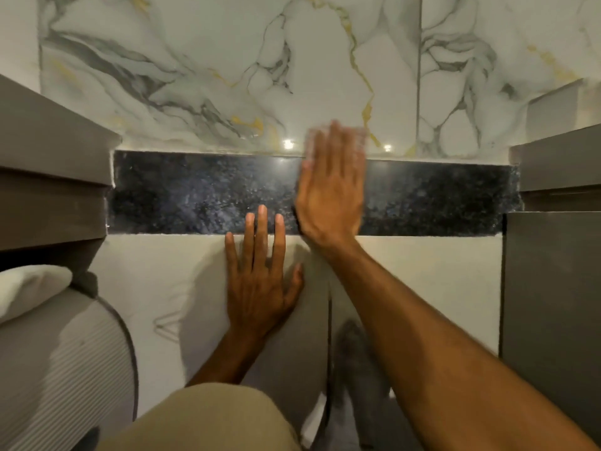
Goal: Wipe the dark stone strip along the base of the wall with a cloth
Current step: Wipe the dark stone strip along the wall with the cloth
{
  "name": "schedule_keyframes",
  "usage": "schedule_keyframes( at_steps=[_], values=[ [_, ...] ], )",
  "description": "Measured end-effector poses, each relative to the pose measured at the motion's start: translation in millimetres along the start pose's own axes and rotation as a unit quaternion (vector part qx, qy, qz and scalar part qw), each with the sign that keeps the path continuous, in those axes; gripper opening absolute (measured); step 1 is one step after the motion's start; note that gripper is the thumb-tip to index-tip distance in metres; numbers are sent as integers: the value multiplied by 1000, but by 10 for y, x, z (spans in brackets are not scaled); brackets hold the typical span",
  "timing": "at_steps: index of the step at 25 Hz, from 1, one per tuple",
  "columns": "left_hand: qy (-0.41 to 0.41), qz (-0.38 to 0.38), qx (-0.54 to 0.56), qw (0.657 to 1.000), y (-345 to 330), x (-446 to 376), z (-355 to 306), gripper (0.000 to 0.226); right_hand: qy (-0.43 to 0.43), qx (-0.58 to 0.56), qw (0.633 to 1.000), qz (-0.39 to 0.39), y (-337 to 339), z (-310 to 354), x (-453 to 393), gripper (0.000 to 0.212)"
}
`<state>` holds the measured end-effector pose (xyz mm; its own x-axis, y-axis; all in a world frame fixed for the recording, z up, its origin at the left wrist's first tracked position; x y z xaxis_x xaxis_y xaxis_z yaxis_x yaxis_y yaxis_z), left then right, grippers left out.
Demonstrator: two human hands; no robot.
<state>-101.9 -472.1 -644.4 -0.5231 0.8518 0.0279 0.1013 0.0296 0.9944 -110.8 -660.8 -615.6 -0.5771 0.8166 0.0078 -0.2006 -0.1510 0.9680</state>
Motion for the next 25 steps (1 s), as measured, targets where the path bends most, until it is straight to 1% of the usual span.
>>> schedule_keyframes(
  at_steps=[2,3,4,6,7,8,10,11,12,14,16,17,19,20,22,23,24,25],
  values=[
    [63,0,-8,998,-2,123,144,75,94,-11,995,44,-173,266,181,65],
    [85,6,-15,996,17,246,234,75,127,-5,989,75,-161,261,400,64],
    [93,15,-21,995,46,379,300,75,140,7,986,93,-79,168,635,65],
    [85,37,-21,995,125,509,381,77,125,2,985,119,102,-100,878,66],
    [87,41,-21,995,136,506,394,77,97,-5,988,122,118,-169,850,67],
    [94,39,-22,995,135,479,391,77,65,-5,992,109,103,-130,721,68],
    [119,28,-17,992,93,460,383,75,20,-10,998,62,-65,250,341,69],
    [129,20,-22,991,71,487,384,74,32,-20,998,49,-179,538,179,70],
    [135,11,-37,990,53,543,398,73,78,-32,996,43,-282,854,91,70],
    [148,15,-82,985,31,759,488,73,199,-61,977,57,-441,1329,195,68],
    [150,40,-89,984,101,966,611,73,287,-57,953,84,-388,1334,573,66],
    [159,43,-74,984,158,1015,678,72,300,-48,947,101,-310,1180,718,67],
    [175,47,-47,982,256,1036,812,70,292,-39,950,104,-223,903,705,69],
    [175,47,-46,982,289,1017,865,71,258,-41,961,92,-219,894,552,69],
    [182,50,-58,980,289,998,965,72,171,-47,982,58,-309,1181,182,68],
    [188,44,-64,979,276,1013,992,73,156,-58,985,55,-366,1433,64,69],
    [187,35,-76,979,252,1040,1003,73,171,-70,981,56,-435,1679,39,70],
    [187,29,-84,978,229,1067,1015,74,206,-84,973,63,-496,1870,103,70]
  ],
)
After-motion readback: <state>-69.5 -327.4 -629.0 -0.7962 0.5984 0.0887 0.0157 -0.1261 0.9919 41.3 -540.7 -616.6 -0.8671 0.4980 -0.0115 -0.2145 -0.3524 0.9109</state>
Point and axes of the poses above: each hand's wrist, its own x-axis away from the middle knuckle, its own y-axis out of the back of the hand, z = x × y, the point moved 3 cm from there along -x, towards the middle knuckle, and after that the axes turned 6 degrees about -x, right-handed, at the moved point
